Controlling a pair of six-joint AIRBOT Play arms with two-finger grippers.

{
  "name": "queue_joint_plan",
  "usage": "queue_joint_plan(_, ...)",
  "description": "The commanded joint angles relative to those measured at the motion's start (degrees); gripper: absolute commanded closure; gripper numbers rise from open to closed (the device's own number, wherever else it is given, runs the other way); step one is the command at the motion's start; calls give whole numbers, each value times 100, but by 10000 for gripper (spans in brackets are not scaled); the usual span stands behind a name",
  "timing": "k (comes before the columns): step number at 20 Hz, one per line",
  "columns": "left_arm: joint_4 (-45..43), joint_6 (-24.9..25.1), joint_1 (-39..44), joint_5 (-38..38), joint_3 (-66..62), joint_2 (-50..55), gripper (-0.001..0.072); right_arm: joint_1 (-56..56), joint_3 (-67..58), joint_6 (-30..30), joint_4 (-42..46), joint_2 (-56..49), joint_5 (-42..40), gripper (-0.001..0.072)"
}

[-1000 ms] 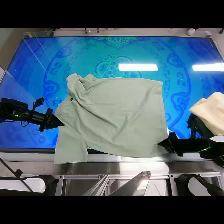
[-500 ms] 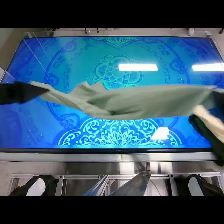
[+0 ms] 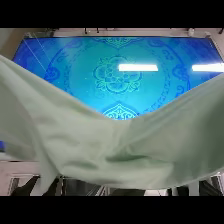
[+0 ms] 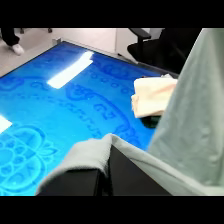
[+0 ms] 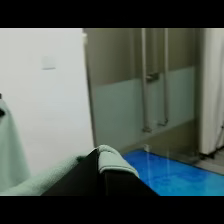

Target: Fold the shirts.

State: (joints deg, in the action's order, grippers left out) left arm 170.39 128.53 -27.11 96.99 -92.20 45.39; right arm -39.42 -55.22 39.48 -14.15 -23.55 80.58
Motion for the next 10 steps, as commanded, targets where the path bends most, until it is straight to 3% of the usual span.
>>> queue_joint_plan(1,-107,-149,79,-273,208,1045,678,7,-116,-140,1303,-765,-389,693)
queue_joint_plan(7,-546,164,721,-743,275,4216,678,1797,780,-1574,1419,-3886,-1537,692)
queue_joint_plan(10,-546,-116,966,-931,-605,5928,683,2341,498,-1958,1211,-5744,-2194,693)
